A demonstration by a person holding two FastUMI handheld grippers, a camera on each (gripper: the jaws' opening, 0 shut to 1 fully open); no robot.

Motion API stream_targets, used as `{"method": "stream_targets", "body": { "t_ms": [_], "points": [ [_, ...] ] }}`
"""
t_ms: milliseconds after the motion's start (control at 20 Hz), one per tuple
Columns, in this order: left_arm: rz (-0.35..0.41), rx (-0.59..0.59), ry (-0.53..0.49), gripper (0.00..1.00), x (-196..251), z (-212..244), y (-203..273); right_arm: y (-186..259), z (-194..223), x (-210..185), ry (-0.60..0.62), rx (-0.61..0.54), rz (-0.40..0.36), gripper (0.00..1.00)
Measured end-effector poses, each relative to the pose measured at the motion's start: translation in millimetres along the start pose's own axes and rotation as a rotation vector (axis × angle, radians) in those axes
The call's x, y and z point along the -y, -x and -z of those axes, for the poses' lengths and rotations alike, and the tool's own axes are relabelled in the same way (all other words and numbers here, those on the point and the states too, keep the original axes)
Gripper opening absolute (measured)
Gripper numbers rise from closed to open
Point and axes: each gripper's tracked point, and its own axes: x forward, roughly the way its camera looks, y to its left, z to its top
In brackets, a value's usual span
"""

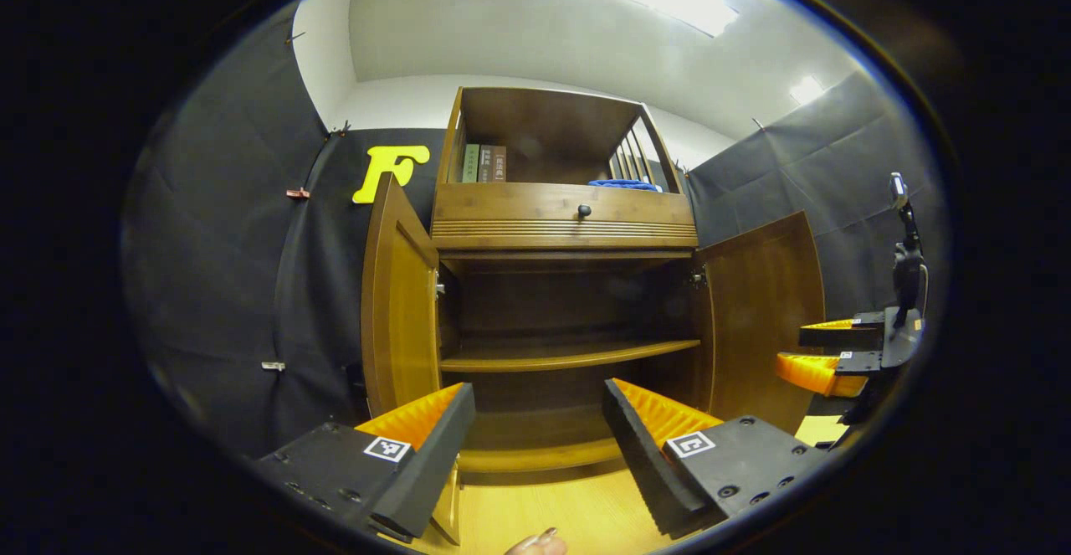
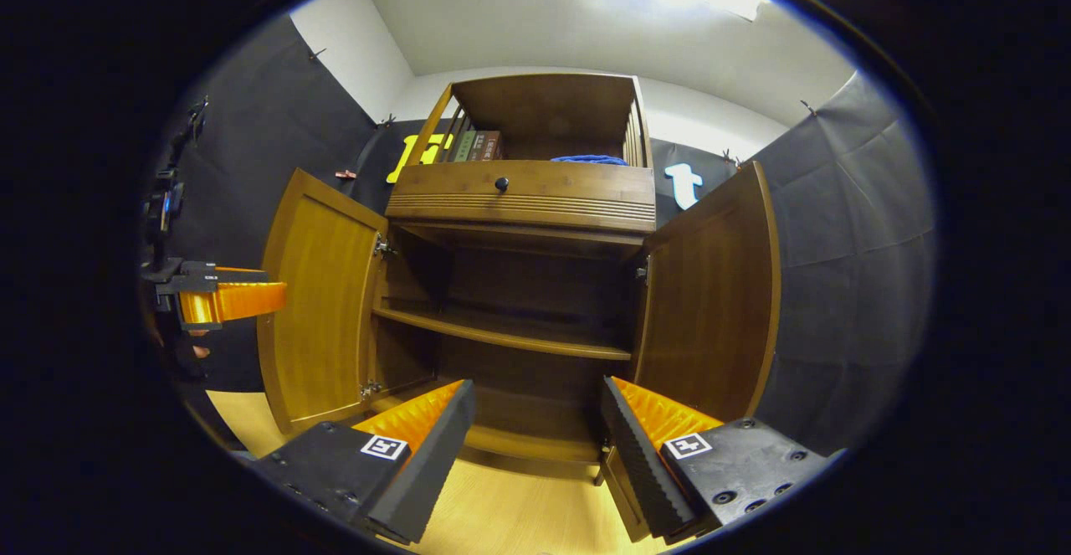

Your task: Open the right door of the double-door shoe cabinet with the right hand, and open the left door with the left hand.

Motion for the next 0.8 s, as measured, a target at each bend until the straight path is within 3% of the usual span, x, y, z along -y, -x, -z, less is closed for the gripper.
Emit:
{"method": "stream_targets", "body": {
  "t_ms": [200, 800],
  "points": [
    [-0.046, 0.001, -0.011, 0.97, -1.0, -2.1, -0.9, -1.4, -0.4, 1.4, -0.014, -0.006, 0.003, 0.95],
    [-0.043, -0.026, 0.018, 0.95, -0.5, 4.8, -8.8, -5.5, 1.8, 0.6, -0.017, -0.016, 0.005, 0.95]
  ]
}}
